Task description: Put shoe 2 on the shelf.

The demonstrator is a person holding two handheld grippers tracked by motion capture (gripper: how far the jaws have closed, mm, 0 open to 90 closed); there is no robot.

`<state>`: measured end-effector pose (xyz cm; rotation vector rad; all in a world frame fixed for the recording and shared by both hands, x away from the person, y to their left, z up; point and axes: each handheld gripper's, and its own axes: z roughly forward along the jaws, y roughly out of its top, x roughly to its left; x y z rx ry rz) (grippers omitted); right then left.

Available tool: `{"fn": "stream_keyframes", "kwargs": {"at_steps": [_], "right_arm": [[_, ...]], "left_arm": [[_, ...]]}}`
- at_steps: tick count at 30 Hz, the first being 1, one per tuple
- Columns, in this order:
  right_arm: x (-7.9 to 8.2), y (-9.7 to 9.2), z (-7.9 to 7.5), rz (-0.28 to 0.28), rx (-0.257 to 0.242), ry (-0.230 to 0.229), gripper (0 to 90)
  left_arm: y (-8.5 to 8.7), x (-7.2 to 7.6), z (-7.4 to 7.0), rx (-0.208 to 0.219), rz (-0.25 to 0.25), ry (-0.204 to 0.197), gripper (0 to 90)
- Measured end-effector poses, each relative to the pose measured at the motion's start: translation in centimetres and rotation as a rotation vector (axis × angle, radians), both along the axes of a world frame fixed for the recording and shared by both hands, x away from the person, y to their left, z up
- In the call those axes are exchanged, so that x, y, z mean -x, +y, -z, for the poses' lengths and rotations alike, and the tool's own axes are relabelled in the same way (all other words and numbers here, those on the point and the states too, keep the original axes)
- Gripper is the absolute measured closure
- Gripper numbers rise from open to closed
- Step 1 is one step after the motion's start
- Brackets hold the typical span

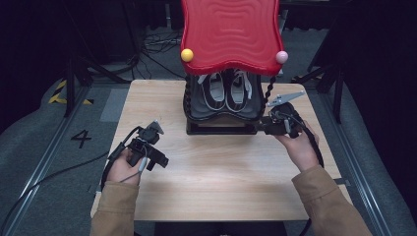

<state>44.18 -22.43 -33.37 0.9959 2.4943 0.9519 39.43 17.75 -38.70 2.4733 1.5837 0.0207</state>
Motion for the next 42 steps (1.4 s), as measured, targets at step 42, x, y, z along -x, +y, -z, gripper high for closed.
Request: {"fn": "stream_keyframes", "kwargs": {"at_steps": [42], "right_arm": [[1.6, -11.4, 6.2, 0.138, 0.100, 0.323, 50.2]], "left_arm": [[1.6, 0.2, 0.2, 0.004, -0.020, 0.021, 17.1]]}}
